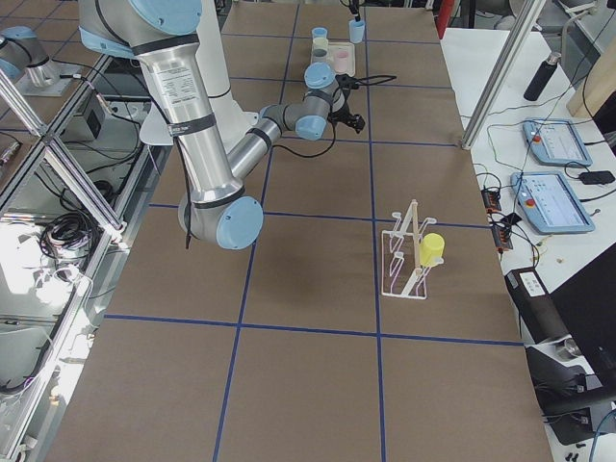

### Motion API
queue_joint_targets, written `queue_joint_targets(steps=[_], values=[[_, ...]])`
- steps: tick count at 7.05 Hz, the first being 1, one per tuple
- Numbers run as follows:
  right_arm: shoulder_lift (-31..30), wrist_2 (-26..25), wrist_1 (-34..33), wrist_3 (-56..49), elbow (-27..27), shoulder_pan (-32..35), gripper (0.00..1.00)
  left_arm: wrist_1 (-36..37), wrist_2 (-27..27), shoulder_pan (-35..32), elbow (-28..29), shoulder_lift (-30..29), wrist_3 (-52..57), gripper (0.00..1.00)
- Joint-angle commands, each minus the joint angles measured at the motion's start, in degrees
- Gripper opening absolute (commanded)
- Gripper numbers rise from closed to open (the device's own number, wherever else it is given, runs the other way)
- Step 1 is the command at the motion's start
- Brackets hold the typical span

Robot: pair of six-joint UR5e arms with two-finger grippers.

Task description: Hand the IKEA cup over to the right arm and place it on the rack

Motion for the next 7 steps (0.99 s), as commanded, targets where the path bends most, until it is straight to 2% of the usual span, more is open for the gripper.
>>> queue_joint_targets(steps=[1,4,5,7], values=[[0.5,-0.1,15.21,0.65,-7.1,-2.09,1.0,1.4,-10.92,-2.94,-1.64,-5.23,-10.63,0.0],[0.59,-0.28,34.48,3.64,-12.49,-5.34,0.99,-0.27,-21.31,-2.59,-7.34,-11.13,-32.61,0.0],[1.28,-0.98,36.97,3.55,-12.85,-7.44,0.99,-2.71,-22.29,-1.11,-8.23,-13.85,-39.82,0.0],[6.63,-2.82,37.17,3.73,-14.6,-10.44,0.98,-12.18,-21.43,7.04,-8.07,-17.55,-54.06,0.0]])
